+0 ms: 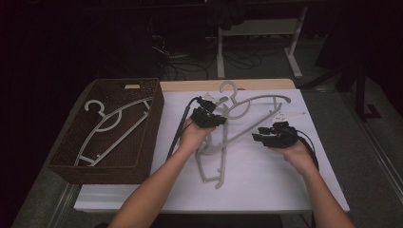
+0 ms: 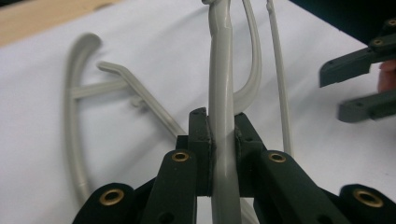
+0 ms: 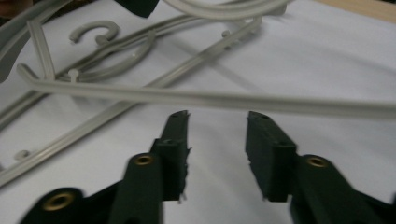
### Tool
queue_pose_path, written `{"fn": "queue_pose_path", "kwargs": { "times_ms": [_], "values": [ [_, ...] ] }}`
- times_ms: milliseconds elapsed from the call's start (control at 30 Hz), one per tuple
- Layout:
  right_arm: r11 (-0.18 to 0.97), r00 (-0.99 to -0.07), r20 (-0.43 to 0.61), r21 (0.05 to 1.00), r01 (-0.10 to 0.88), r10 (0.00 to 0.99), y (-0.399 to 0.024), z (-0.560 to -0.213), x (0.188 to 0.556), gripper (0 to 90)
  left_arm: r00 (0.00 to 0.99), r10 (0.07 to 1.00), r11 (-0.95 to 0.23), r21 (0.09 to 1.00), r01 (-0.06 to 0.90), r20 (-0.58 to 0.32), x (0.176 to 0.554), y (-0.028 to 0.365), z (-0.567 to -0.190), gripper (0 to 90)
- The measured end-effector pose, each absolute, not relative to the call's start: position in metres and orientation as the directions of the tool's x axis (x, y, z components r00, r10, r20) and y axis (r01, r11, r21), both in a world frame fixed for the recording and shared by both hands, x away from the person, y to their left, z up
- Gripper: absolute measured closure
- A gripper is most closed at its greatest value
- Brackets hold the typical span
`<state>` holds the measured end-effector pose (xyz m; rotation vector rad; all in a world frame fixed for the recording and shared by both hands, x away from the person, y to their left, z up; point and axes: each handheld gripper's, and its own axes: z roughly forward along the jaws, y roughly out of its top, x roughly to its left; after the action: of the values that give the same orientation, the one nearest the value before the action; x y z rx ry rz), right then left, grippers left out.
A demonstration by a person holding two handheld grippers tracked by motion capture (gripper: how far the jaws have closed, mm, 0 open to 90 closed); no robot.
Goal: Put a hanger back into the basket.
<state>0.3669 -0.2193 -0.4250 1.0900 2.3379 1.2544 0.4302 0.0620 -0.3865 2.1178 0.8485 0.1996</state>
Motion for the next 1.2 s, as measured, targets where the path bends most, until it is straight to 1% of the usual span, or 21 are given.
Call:
{"fn": "queue_pose_path", "kwargs": {
  "times_ms": [133,267,367,433,567,733,767,800,867,967,1033,1067,1100,1200],
  "values": [
    [0.312,-0.676,0.124,0.817,0.486,0.726,-0.221,-0.418,0.357,44.4,0.761,0.637,-0.439,0.754,0.489,-0.123,0.424,0.074,-0.364,81.5],
    [0.303,-0.672,0.129,0.82,0.486,0.73,-0.218,-0.416,0.352,31.9,0.766,0.634,-0.439,0.767,0.469,-0.105,0.418,0.092,-0.342,81.5],
    [0.31,-0.678,0.126,0.819,0.484,0.724,-0.215,-0.417,0.345,27.1,0.768,0.634,-0.449,0.767,0.458,-0.087,0.414,0.107,-0.328,81.6],
    [0.321,-0.684,0.125,0.813,0.486,0.719,-0.213,-0.418,0.342,26.6,0.767,0.637,-0.458,0.765,0.452,-0.072,0.412,0.117,-0.32,81.6],
    [0.335,-0.696,0.12,0.81,0.481,0.708,-0.208,-0.419,0.338,25.5,0.766,0.639,-0.459,0.763,0.454,-0.071,0.408,0.139,-0.305,81.6],
    [0.34,-0.698,0.119,0.808,0.481,0.706,-0.206,-0.42,0.338,24.8,0.759,0.65,-0.473,0.76,0.445,-0.04,0.4,0.17,-0.286,81.6],
    [0.34,-0.698,0.119,0.808,0.481,0.706,-0.206,-0.42,0.338,24.8,0.759,0.65,-0.473,0.76,0.445,-0.04,0.4,0.17,-0.286,81.5],
    [0.342,-0.697,0.12,0.805,0.485,0.707,-0.206,-0.421,0.339,23.6,0.751,0.659,-0.467,0.764,0.446,-0.036,0.396,0.188,-0.277,81.6],
    [0.34,-0.695,0.122,0.804,0.488,0.708,-0.206,-0.422,0.34,22.9,0.743,0.669,-0.46,0.768,0.447,-0.032,0.394,0.2,-0.272,81.6],
    [0.339,-0.692,0.125,0.802,0.493,0.711,-0.206,-0.422,0.34,22.2,0.725,0.689,-0.452,0.774,0.444,-0.013,0.39,0.226,-0.263,81.6],
    [0.34,-0.691,0.123,0.801,0.493,0.712,-0.206,-0.423,0.341,21.8,0.706,0.708,-0.432,0.779,0.454,-0.018,0.388,0.246,-0.259,81.6],
    [0.34,-0.691,0.123,0.801,0.493,0.712,-0.206,-0.423,0.341,21.8,0.706,0.708,-0.432,0.779,0.454,-0.018,0.388,0.246,-0.259,81.6],
    [0.34,-0.691,0.123,0.801,0.493,0.712,-0.206,-0.423,0.341,21.7,0.687,0.726,-0.414,0.785,0.461,-0.02,0.386,0.265,-0.255,81.6],
    [0.342,-0.688,0.121,0.799,0.495,0.715,-0.205,-0.424,0.342,20.9,0.657,0.754,-0.397,0.789,0.469,-0.011,0.382,0.293,-0.252,81.6]
  ]
}}
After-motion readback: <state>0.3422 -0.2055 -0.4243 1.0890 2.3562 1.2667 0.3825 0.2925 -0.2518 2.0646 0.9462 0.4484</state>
